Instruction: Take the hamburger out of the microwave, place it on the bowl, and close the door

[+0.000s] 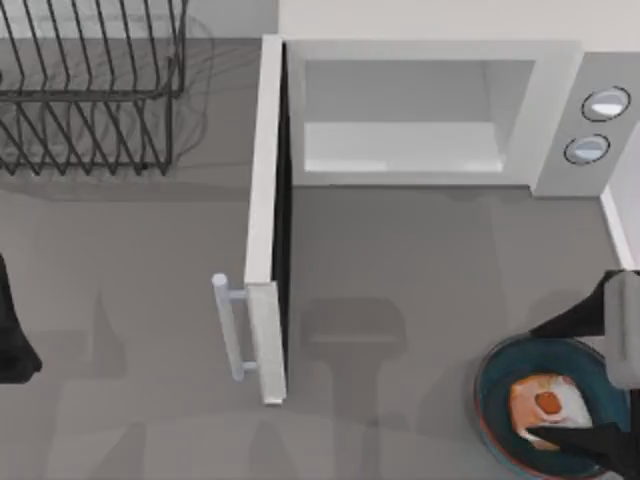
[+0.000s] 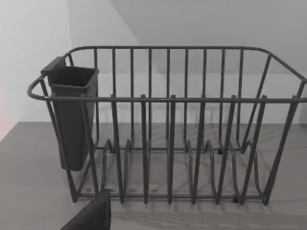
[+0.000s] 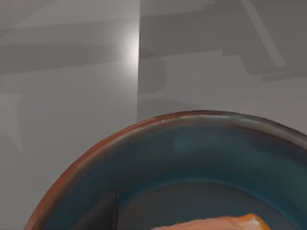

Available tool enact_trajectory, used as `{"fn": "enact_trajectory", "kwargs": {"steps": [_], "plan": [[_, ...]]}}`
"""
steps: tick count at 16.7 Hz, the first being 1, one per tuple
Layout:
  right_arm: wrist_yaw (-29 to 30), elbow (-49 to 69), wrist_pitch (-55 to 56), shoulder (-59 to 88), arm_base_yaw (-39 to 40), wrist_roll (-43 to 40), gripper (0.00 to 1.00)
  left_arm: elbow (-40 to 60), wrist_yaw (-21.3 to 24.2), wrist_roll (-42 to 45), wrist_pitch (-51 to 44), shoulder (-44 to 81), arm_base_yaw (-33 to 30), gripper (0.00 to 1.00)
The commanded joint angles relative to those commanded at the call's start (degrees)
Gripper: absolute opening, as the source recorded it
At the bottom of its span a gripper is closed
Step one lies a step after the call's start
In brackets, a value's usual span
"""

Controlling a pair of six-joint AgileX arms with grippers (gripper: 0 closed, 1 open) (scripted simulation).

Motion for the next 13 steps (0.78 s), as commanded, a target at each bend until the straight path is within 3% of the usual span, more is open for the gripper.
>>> {"fn": "enact_trajectory", "kwargs": {"steps": [13], "plan": [[44.1,-19.6,6.3,-71.3,-2.3,53.8,1.0,0.0,0.0,0.0,0.0,0.0,0.0,1.0]]}}
